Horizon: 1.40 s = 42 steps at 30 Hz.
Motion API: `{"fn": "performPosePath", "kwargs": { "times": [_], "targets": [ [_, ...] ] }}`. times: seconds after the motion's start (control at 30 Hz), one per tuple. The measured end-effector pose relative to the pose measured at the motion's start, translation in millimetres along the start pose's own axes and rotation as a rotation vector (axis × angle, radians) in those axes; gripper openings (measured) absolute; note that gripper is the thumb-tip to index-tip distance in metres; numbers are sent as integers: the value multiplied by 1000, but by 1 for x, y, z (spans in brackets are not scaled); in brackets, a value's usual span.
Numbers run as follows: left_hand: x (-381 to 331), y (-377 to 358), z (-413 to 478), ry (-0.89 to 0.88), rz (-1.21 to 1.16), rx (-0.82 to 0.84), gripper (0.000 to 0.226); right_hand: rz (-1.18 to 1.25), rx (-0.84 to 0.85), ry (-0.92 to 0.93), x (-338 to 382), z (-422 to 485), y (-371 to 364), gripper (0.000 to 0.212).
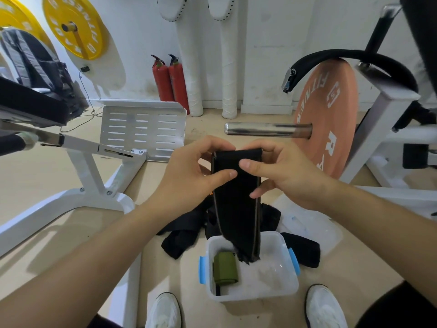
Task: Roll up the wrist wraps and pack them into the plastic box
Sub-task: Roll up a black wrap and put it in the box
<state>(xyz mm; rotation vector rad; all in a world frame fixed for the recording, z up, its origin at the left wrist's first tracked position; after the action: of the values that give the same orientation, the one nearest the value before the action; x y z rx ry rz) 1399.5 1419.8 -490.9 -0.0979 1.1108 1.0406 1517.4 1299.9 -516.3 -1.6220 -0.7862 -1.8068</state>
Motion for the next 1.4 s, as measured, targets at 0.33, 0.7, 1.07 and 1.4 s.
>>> {"fn": "performPosePath", "kwargs": {
  "times": [0.33, 0.7, 1.07, 1.4],
  "targets": [
    [22, -22, -19, 668, -503, 246, 31, -38, -65, 211, 9, 2, 11, 28],
    [26, -22, -16, 672, -653, 210, 38, -287, 0, 522, 19, -6, -2, 30],
    [17, 5, -3, 328, -322, 73, 42, -28, 149, -121, -9, -7, -9, 34],
    [30, -17, -22, 664, -424, 225, 32, 16, -122, 92, 1, 4, 8, 26]
  ]
}}
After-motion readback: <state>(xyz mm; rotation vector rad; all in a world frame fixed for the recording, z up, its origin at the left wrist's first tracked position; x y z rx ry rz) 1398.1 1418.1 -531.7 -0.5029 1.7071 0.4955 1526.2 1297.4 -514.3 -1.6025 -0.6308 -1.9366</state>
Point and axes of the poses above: each hand's wrist, its own z-axis towards the middle knuckle, its own y-axis out of the back of the hand, x = y × z, the point moved 8 cm from there along z, towards the middle knuckle, and after that the axes turned 12 degrees about -x, right-handed, at the moved point
